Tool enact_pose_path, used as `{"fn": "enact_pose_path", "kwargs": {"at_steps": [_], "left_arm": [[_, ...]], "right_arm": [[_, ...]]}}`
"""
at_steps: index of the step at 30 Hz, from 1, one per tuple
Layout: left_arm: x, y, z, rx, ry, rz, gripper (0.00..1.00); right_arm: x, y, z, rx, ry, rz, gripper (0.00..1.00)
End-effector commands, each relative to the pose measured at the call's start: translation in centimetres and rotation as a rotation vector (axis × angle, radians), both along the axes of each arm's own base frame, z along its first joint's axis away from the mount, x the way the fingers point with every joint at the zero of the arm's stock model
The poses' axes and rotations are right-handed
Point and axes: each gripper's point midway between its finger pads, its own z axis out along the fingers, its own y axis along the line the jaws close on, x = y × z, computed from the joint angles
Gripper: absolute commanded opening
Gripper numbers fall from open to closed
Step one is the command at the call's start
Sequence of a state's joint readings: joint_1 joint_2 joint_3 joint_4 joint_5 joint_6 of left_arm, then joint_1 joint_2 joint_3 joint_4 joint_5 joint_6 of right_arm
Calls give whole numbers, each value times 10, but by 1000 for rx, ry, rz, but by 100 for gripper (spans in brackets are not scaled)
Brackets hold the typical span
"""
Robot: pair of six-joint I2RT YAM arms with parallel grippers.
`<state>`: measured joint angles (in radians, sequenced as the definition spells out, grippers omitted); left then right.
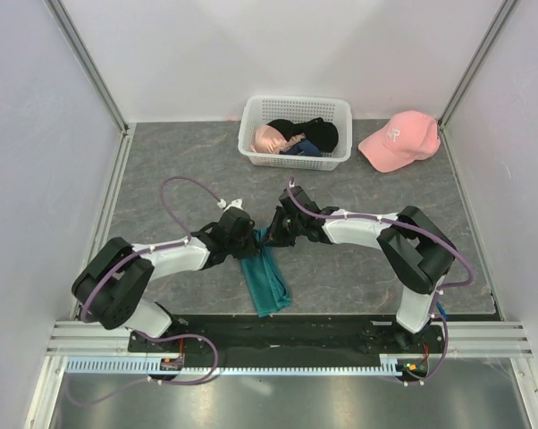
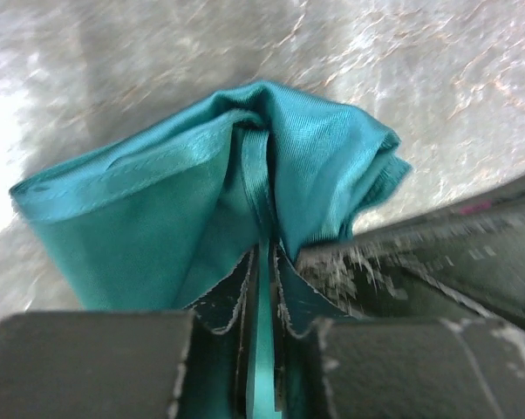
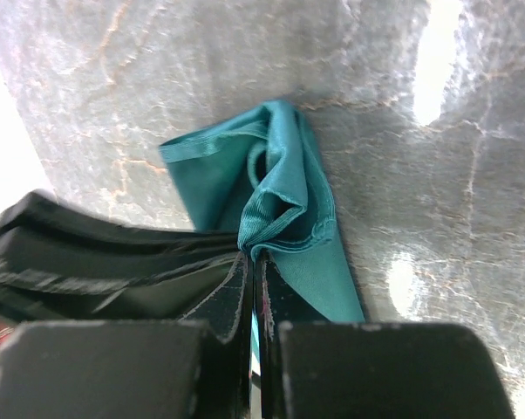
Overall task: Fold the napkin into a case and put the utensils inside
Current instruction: Fold the 2/3-rectangle-folded napkin at the center of the board.
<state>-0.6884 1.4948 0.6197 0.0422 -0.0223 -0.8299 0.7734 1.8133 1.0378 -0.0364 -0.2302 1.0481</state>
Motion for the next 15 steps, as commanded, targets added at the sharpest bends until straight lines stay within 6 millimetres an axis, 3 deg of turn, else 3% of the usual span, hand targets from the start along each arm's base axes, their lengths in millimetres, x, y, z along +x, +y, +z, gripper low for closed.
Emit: {"fn": "enact_pose_path", "kwargs": {"at_steps": [1, 8, 15], "left_arm": [[-7, -4, 36, -48, -13, -14, 16], [-13, 25, 52, -14, -15, 60, 9], [-8, 53, 18, 73, 26, 103, 2]], "right_arm": [[2, 7, -2, 30, -10, -21, 0], [2, 5, 2, 21, -27, -15, 0], [5, 9, 10, 34, -30, -20, 0]]}}
